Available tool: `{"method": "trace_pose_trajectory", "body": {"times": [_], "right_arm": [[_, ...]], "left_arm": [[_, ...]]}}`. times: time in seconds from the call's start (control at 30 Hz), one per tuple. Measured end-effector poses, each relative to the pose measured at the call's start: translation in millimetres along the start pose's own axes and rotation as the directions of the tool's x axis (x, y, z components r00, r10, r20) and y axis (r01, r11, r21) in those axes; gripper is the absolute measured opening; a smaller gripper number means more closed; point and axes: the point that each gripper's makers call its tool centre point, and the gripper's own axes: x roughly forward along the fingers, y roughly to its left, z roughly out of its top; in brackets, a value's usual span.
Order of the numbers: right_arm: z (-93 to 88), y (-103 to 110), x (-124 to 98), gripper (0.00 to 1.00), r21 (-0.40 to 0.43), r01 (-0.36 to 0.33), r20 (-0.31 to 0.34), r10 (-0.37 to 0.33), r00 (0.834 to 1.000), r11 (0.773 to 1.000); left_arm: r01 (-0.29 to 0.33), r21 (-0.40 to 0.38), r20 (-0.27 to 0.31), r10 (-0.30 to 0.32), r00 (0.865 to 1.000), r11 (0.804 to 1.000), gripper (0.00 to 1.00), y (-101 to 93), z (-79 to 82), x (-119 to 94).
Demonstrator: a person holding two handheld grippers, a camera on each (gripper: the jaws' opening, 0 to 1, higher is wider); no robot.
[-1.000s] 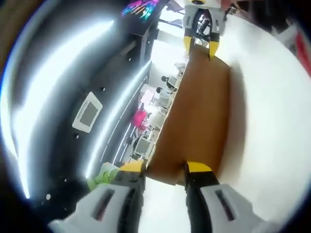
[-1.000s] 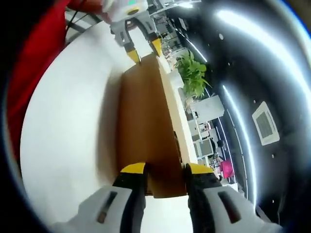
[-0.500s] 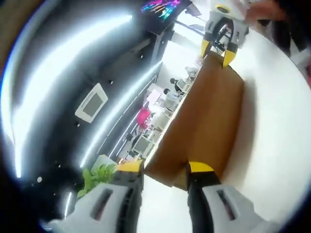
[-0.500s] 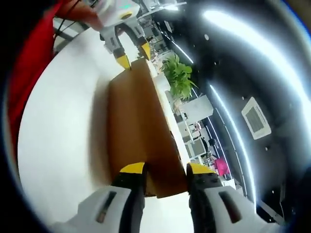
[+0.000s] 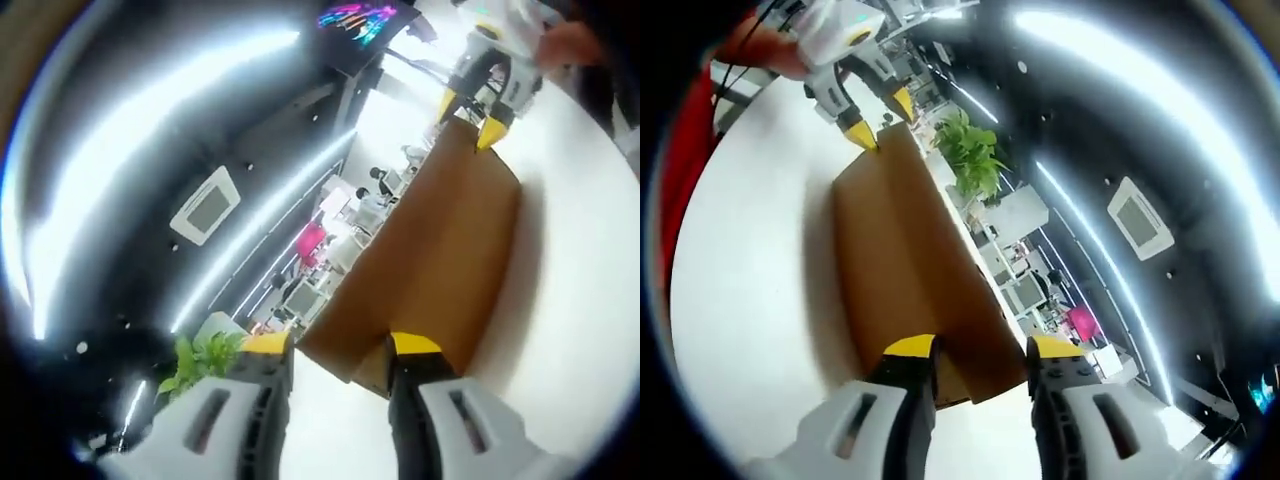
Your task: Operate the shoe box by opening the lid, removing the specified soft item, and placing it in the target area until the item is outside and the box remains undamaged.
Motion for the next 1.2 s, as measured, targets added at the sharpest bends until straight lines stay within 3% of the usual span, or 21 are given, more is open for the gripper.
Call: {"method": "trace_pose_trajectory", "body": {"times": [0.1,0.4,0.53,0.7,0.77,0.8,0.87,0.97,1.0,1.07,1.13,1.2], "right_arm": [[0.3,-1,0,0.35,0.02,0.02,-0.004,-0.02,1.0,1.0],[-0.4,-9,-3,0.38,0.103,0.107,-0.007,-0.107,0.994,0.989],[-0.7,-8,-3,0.38,0.096,0.107,-0.018,-0.106,0.994,0.99],[-2.1,-13,-5,0.39,0.149,0.147,-0.021,-0.145,0.989,0.978],[-4.0,-19,-7,0.4,0.204,0.189,-0.034,-0.186,0.982,0.96],[-11.1,-20,-8,0.4,0.269,0.197,-0.072,-0.184,0.98,0.943],[-16.8,-19,-7,0.35,0.363,0.176,-0.088,-0.155,0.984,0.915],[-18.7,-23,-4,0.33,0.368,0.184,-0.085,-0.164,0.983,0.911],[-17.0,-22,-4,0.31,0.406,0.174,-0.073,-0.159,0.985,0.897],[-16.1,-16,-2,0.29,0.519,0.14,-0.061,-0.126,0.99,0.843],[-13.3,-21,-2,0.29,0.521,0.151,-0.027,-0.16,0.987,0.84],[-13.9,-20,0,0.29,0.512,0.185,-0.04,-0.191,0.981,0.839]], "left_arm": [[0.006,-0.083,0.0,-0.006,1.0,0.996,0.37,3.1,-1.8,1],[0.003,-0.103,0.004,-0.002,1.0,0.995,0.37,2.8,-0.4,2],[0.001,-0.108,-0.002,-0.001,1.0,0.994,0.37,3.2,0.6,3],[0.0,-0.124,0.004,0.0,1.0,0.992,0.38,3.9,3.1,2],[0.001,-0.142,0.004,-0.001,1.0,0.99,0.38,3.9,3.3,2],[0.0,-0.145,0.006,0.001,1.0,0.989,0.38,5.0,3.4,3],[0.001,-0.159,0.007,0.0,1.0,0.987,0.38,6.1,3.9,3],[0.0,-0.184,0.015,0.003,1.0,0.983,0.38,7.0,5.6,4],[0.001,-0.193,0.016,0.002,1.0,0.981,0.39,6.7,4.7,4],[0.003,-0.23,0.02,0.001,1.0,0.973,0.38,7.7,3.6,5],[0.017,-0.343,0.024,-0.009,1.0,0.939,0.36,7.5,2.9,6],[0.02,-0.341,0.033,-0.009,0.999,0.94,0.36,9.7,3.0,6]]}}
